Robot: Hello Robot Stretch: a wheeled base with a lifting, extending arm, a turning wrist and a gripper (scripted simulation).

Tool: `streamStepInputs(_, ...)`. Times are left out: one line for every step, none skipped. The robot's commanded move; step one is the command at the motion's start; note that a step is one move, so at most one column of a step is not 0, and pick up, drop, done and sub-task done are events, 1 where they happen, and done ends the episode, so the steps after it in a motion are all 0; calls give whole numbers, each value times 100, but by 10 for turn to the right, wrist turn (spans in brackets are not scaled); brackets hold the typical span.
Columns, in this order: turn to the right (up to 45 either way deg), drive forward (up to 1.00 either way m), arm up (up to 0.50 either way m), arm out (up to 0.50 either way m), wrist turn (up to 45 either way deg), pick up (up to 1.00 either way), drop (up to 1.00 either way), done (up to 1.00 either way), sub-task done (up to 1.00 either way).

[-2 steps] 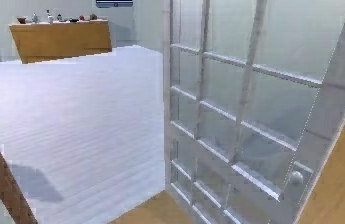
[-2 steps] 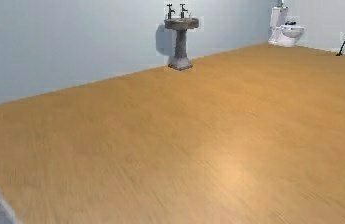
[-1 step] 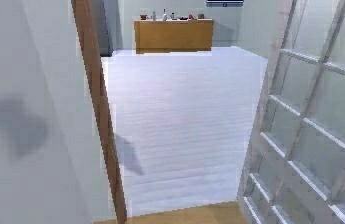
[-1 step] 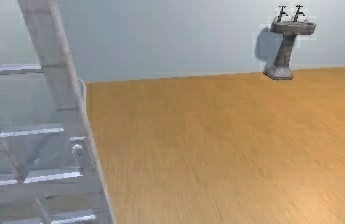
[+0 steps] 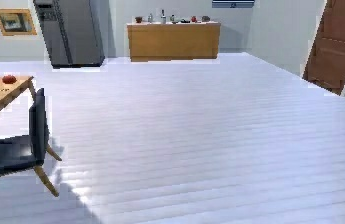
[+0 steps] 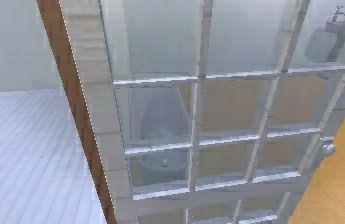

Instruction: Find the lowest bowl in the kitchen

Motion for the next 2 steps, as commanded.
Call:
streamStepInputs(-120,0,0,0,0,0,0,0,0)
streamStepInputs(-30,0,0,0,0,0,0,0,0)
